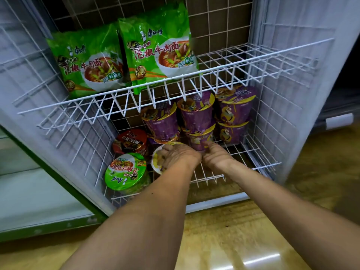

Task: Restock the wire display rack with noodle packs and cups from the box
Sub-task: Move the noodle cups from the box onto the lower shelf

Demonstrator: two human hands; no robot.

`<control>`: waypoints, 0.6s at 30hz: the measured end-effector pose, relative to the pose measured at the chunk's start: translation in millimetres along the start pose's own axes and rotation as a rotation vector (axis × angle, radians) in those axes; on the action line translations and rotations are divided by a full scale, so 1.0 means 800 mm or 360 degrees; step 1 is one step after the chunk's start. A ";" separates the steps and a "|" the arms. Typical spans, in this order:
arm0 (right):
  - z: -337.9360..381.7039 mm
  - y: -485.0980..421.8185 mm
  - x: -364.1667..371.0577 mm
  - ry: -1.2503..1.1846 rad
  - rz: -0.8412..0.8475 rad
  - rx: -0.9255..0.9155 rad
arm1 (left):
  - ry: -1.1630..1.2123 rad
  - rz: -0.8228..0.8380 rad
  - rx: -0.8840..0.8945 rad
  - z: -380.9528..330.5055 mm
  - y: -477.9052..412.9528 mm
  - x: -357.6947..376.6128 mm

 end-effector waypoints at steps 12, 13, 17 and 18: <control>-0.017 0.061 -0.175 0.0161 -0.0491 -0.0001 | 0.0210 -0.0160 0.1028 -0.148 0.119 -0.006; -0.019 0.070 -0.190 0.0146 -0.0524 0.0006 | 0.0262 -0.0166 0.1101 -0.159 0.131 -0.006; -0.033 0.101 -0.246 0.0187 -0.0663 0.0028 | 0.0401 -0.0273 0.1352 -0.199 0.179 -0.010; -0.035 0.109 -0.259 0.0199 -0.0710 0.0028 | 0.0442 -0.0281 0.1391 -0.208 0.188 -0.008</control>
Point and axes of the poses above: each hand's wrist, its own y-axis away from the middle knuckle, its own x-axis out of the palm, z = x × y, the point moved 8 cm from there along -y, towards the middle knuckle, and after that the axes turned 5 degrees about -z, right-handed, at the moved point
